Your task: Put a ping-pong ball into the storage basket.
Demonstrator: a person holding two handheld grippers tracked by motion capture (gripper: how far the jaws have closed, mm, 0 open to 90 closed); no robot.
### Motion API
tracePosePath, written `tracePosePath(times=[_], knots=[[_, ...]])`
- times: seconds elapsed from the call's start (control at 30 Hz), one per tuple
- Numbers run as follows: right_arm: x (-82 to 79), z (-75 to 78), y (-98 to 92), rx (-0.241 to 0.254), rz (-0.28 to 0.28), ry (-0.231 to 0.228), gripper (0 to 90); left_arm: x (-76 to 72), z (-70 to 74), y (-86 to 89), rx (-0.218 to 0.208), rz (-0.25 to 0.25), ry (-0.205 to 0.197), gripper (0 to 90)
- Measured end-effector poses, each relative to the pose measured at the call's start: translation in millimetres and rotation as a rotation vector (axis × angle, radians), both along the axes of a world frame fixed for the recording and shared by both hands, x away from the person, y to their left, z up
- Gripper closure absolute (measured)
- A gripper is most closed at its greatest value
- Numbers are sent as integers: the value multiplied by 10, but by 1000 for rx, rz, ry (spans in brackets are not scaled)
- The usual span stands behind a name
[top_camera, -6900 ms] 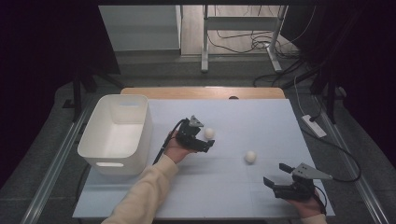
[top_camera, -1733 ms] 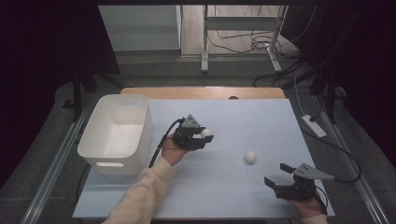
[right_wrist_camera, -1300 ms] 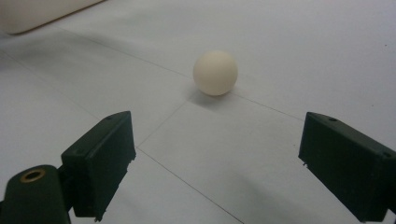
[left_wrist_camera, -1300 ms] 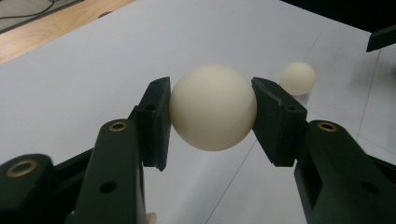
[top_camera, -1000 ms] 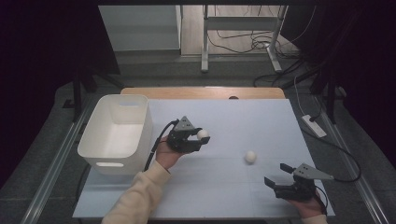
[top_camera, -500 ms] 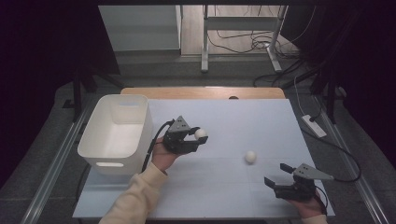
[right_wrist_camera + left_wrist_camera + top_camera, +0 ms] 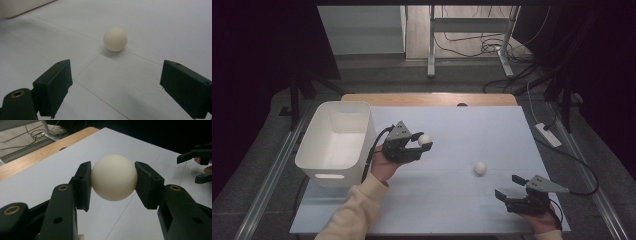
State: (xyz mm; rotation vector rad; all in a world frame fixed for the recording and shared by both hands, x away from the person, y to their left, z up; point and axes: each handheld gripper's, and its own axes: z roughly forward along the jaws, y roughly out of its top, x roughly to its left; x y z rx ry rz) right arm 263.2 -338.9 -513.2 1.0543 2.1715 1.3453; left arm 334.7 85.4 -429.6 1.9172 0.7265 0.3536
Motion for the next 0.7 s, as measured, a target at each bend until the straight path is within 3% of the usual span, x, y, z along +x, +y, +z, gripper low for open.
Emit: tracePosePath(times=[0.7], knots=[[0, 3, 4, -2, 1, -1, 104, -35, 218, 112, -18, 24, -47, 506]])
